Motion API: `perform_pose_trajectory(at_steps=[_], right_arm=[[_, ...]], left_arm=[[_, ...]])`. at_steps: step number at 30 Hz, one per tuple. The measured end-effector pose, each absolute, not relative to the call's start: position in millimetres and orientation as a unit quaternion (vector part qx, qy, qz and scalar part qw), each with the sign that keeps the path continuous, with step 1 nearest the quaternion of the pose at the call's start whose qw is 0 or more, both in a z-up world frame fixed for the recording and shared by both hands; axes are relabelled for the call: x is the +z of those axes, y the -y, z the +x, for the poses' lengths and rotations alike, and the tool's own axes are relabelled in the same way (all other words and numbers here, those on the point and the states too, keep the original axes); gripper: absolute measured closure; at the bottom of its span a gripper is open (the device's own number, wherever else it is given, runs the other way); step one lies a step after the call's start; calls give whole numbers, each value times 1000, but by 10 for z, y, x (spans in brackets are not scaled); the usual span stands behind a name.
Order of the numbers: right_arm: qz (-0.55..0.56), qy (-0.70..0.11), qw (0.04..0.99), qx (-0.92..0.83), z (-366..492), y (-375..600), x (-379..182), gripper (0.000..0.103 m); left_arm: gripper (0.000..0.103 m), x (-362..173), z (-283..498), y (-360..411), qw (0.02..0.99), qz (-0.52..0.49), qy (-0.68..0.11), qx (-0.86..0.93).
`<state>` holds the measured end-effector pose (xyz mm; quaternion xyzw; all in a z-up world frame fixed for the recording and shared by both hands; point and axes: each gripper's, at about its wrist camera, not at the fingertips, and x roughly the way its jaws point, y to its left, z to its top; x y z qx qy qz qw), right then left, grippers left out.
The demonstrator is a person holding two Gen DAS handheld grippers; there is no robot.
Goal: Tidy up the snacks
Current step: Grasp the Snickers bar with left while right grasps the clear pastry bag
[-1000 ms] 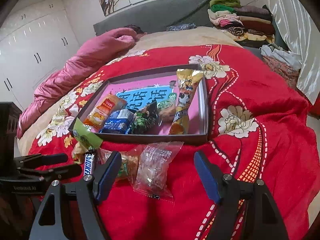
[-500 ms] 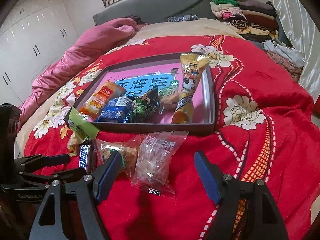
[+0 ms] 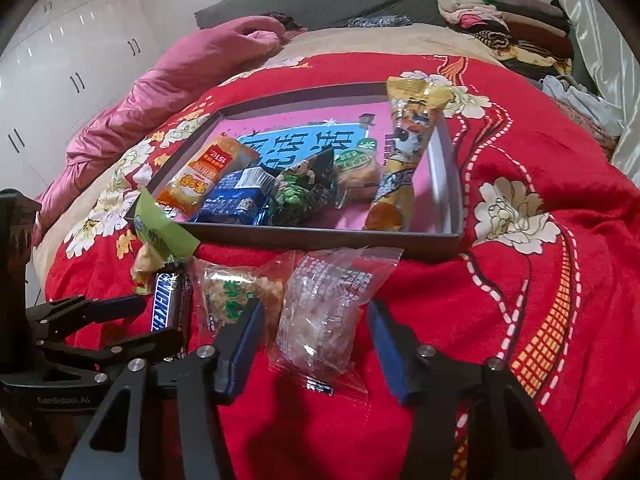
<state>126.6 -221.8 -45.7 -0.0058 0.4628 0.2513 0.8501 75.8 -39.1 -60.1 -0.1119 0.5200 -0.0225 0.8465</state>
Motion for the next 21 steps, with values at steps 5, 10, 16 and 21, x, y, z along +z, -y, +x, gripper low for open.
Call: perform_pose_trajectory(at_steps=[5,10,16,21], right_arm=[[-3,-466,846,259,1306,2192,-491,57],[6,-470,843,261,1324,2222,-487,65],[5,-466,844,265,1303,2212,-464,66],[19,-446,854,268,1281,2267,-359,66]], left_arm=[[35,-607,778,431,847,-118,-518,-25],[49,-615,791,464,846,-124,-517,-27],[66,-672,805,533,849,-114,-516,-26],[70,-689,806,476,847,-128,-514,-37]])
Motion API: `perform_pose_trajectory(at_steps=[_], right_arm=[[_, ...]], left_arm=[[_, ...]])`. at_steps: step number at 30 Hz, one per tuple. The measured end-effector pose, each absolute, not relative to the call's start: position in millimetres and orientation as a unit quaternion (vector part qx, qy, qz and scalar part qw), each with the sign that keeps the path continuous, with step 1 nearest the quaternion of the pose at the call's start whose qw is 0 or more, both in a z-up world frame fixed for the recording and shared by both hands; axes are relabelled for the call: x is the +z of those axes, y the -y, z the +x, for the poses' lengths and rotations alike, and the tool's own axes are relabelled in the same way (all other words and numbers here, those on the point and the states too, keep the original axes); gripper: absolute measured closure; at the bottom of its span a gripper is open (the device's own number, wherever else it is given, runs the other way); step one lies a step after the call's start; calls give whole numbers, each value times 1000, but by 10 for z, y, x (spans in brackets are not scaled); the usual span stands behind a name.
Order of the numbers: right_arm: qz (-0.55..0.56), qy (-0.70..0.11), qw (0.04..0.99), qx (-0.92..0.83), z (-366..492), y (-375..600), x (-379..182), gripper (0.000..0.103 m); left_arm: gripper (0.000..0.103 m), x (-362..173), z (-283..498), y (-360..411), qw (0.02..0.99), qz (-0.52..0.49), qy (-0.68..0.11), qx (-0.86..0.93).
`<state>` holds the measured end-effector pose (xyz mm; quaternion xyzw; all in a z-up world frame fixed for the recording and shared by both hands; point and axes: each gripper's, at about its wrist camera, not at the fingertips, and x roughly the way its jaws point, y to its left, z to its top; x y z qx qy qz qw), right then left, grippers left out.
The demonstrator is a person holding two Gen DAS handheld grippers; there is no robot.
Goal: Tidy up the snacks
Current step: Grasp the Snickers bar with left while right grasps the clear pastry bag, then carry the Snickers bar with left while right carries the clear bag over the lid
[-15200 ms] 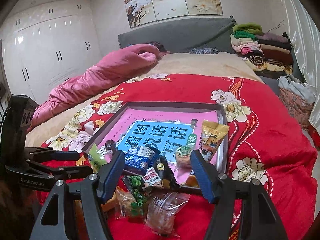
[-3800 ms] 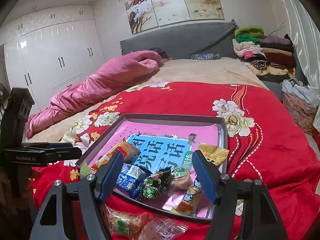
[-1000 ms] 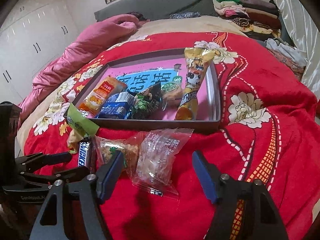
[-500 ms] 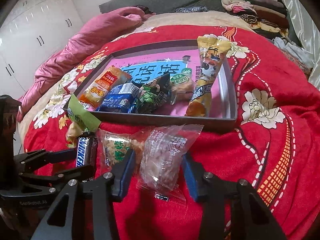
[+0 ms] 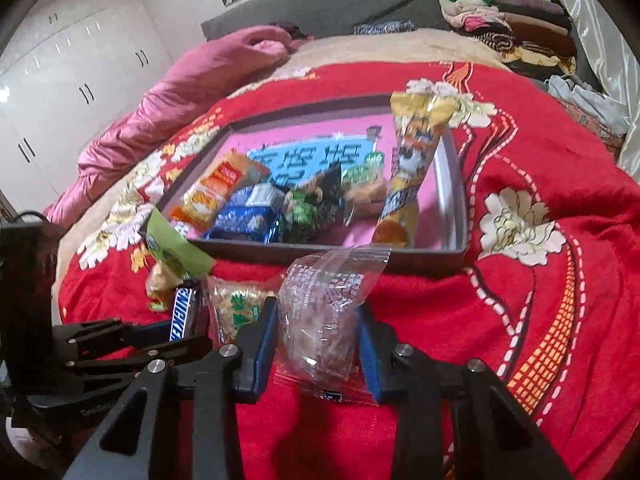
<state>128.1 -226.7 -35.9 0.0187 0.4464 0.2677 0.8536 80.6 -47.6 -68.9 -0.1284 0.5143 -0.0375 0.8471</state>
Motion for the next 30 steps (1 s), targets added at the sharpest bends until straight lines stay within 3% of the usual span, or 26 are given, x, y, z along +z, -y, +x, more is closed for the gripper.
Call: perform_pose_trajectory(at_steps=[30], right_arm=[[56,-384,876,286,1270,2385,-81,66]], left_arm=[[73,-110,699,396,871,-139,-466,-63]])
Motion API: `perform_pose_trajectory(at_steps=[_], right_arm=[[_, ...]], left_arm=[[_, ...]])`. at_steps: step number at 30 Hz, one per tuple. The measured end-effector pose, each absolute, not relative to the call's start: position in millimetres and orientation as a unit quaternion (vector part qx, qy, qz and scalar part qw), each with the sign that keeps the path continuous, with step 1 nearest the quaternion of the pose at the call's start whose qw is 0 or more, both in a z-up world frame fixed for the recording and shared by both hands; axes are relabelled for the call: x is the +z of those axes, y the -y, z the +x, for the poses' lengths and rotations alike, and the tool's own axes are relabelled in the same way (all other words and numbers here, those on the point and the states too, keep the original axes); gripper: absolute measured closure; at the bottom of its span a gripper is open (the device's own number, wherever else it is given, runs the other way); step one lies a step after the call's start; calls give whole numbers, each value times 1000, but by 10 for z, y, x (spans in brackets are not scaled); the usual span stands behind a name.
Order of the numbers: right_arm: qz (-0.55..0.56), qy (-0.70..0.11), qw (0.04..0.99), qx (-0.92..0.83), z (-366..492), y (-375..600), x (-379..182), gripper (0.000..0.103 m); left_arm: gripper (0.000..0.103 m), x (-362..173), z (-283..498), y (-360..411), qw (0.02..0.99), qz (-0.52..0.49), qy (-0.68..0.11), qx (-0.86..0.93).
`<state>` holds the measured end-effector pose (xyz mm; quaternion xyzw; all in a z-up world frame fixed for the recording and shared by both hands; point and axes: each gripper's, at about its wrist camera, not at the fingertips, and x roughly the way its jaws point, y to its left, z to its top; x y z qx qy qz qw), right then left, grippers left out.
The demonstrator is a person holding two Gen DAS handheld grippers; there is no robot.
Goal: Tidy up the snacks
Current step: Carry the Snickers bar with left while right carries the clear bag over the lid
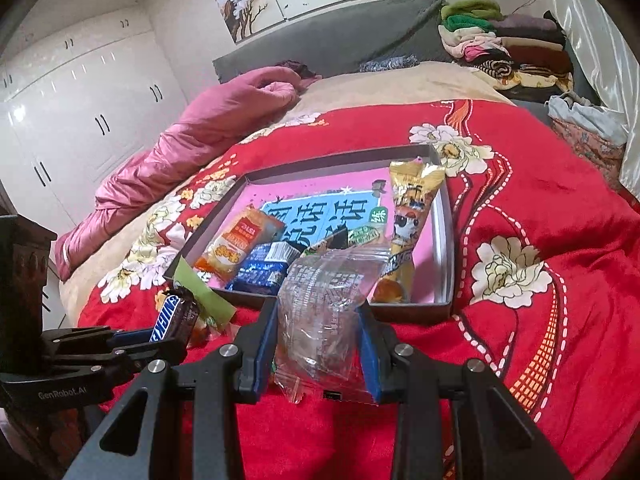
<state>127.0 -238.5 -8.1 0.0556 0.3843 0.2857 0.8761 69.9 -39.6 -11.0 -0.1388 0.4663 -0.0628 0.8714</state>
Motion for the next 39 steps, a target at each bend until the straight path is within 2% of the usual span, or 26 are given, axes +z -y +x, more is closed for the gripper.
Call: perform_pose_trajectory(at_steps=[39], right_arm=[[89,-330,896,285,1561,2522,141,66]], left_arm=[[73,94,1175,335,891,-139,-431,-39]])
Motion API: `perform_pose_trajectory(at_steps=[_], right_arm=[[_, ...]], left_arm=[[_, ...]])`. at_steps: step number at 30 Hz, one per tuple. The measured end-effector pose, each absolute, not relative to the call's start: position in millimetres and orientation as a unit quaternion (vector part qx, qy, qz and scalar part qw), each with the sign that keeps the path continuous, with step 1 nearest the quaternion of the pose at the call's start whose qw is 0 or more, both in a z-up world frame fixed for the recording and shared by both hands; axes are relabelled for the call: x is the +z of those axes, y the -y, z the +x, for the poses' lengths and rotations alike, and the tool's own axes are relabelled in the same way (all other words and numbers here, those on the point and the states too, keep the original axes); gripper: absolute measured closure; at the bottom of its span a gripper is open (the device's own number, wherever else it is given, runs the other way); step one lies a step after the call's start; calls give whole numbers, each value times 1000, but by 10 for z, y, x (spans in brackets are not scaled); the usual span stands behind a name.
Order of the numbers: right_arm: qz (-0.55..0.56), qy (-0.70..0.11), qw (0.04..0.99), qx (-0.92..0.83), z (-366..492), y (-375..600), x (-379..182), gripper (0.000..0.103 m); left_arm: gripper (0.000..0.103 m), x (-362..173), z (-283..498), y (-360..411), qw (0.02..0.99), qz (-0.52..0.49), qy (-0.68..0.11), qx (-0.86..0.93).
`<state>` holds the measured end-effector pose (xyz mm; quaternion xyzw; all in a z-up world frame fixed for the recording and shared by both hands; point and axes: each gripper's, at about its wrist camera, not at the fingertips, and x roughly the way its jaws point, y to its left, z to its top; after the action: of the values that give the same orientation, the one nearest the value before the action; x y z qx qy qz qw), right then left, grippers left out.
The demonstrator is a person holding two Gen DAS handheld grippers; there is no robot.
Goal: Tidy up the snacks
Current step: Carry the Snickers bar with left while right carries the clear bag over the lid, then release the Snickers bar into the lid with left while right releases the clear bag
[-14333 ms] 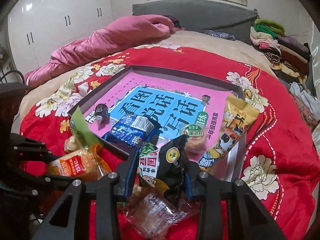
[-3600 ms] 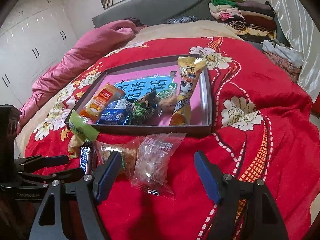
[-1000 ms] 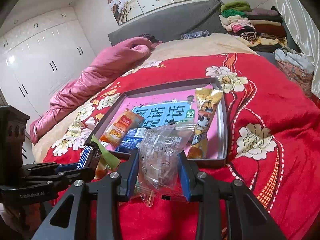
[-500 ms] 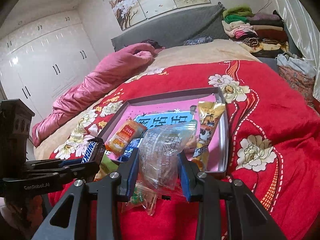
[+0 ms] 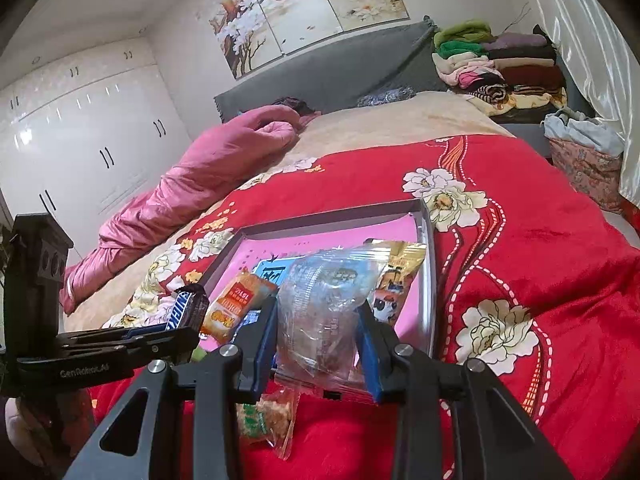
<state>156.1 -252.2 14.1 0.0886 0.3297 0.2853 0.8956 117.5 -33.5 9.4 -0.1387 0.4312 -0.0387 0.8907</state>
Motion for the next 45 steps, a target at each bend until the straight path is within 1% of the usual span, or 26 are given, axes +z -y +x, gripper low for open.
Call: perform_pose_trajectory(at_steps=[12,23,29,45], right_arm=[[85,-323,893,302,1710,2390,122,66],[75,-352,885,295,1895,2273,-60,66],[63,-364,881,296,1922,2204,-128,66],[48,-361,885,290,1912,2173,-109,65]], left_arm=[[73,40,1462,356,891,-141,-430,-38],[73,-92,1654,355,886,-140,-441,-32],[73,-155,1692,342,883,-142,-446,-29],[73,-222,1715,335,878,-140,-457,-26]])
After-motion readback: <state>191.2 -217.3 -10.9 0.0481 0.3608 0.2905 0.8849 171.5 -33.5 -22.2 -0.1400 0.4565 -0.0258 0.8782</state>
